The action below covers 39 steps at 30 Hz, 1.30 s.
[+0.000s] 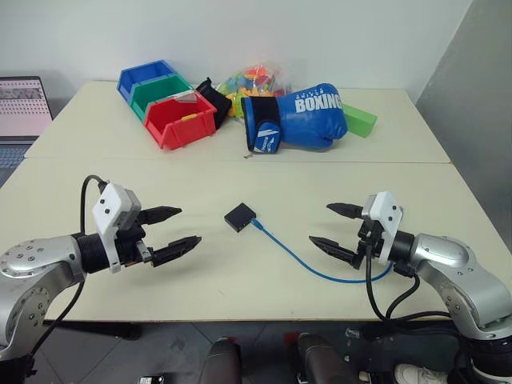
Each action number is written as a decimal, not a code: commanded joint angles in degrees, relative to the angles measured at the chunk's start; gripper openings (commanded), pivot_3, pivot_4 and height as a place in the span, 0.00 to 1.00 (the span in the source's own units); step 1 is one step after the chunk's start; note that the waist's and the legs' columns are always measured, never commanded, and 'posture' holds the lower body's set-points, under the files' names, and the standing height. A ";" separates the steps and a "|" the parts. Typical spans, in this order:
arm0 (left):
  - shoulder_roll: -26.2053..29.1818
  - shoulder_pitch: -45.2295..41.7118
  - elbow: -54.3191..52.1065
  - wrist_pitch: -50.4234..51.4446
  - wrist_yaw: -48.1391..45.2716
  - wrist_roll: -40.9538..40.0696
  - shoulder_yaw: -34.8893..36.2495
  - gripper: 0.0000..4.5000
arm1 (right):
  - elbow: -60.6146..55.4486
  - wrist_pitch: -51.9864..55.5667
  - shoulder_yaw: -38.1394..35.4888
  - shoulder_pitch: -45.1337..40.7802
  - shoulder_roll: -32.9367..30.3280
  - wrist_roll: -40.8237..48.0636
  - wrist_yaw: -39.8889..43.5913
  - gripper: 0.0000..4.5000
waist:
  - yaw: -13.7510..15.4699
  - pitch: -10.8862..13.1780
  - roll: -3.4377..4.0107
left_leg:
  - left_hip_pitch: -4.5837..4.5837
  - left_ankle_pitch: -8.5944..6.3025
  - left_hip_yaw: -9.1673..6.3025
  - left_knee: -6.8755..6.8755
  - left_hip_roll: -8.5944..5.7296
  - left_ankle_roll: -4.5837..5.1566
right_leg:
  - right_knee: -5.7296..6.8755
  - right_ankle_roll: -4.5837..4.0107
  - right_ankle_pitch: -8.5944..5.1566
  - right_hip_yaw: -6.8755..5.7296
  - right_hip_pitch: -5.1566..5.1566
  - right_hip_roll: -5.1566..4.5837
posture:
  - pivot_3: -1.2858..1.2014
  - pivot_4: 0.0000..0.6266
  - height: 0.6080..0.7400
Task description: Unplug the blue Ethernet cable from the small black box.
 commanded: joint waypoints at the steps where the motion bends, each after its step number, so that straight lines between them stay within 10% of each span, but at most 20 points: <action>1: 0.21 -0.72 -1.92 -0.05 -0.08 -1.18 1.73 1.00 | -0.69 -0.64 -1.28 0.06 -0.62 0.74 0.40 0.99 | 0.00 0.00 0.00 | 0.00 0.00 0.00 0.00 0.00 0.00 | 0.00 0.00 0.00 0.00 0.00 0.00 | 0.52 0.24 1.00; 17: 0.74 1.03 -2.41 -1.11 -1.93 0.53 0.49 1.00 | -0.78 0.13 3.60 -1.41 1.80 -1.04 -1.30 0.99 | -0.07 0.00 0.00 | 0.00 0.00 0.00 0.00 0.00 0.00 | 0.00 0.00 0.00 0.01 0.00 0.00 | 0.52 0.24 1.00; 34: 1.48 3.37 6.32 -15.53 -11.93 12.03 -5.03 1.00 | 27.96 -1.56 22.10 -15.29 29.43 -22.71 -22.91 0.99 | -0.54 0.00 0.00 | -0.04 0.00 0.00 -0.02 0.02 0.00 | 0.03 -0.19 0.07 0.00 -0.09 0.01 | 0.52 0.24 1.00; 39: 0.79 4.19 6.84 -16.44 -12.21 12.23 -4.87 1.00 | 30.53 -1.94 22.53 -15.67 31.18 -24.20 -23.46 0.76 | -0.66 -0.01 0.00 | -0.04 0.00 0.03 -0.02 0.03 0.00 | 0.03 -0.18 0.06 0.00 -0.09 -0.01 | 0.52 0.24 1.00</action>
